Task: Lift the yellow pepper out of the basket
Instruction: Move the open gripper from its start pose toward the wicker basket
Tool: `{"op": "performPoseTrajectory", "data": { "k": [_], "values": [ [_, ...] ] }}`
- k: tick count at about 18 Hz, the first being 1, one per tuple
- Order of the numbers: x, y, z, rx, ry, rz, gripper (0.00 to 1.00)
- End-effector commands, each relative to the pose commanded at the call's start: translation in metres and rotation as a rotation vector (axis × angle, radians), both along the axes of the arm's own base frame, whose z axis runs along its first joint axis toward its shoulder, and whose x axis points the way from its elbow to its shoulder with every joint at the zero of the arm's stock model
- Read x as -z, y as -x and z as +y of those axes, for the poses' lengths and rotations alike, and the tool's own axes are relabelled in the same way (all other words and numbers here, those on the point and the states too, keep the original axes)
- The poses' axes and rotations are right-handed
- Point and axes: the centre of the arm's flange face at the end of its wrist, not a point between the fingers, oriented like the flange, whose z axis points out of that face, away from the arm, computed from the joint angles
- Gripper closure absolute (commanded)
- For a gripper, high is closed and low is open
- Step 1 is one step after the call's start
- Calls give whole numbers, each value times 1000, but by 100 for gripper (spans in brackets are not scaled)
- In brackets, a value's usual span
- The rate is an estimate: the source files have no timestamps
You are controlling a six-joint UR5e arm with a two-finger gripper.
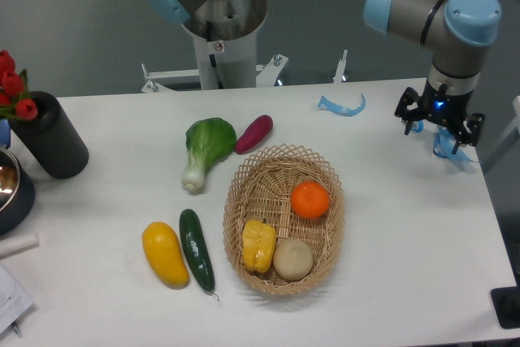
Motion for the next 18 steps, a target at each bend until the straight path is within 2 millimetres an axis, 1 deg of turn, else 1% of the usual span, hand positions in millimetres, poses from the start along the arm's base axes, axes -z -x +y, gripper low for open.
{"op": "performPoseTrajectory", "data": {
  "k": [6, 11, 13, 14, 18],
  "values": [
    [-3, -1, 0, -4, -8, 3, 0],
    [-8, -11, 11, -16, -16, 3, 0],
    [-7, -22, 25, -36, -35, -8, 0],
    [-10, -27, 32, -53, -48, -9, 0],
    [-11, -53, 76, -127, -72, -22, 0]
  ]
}}
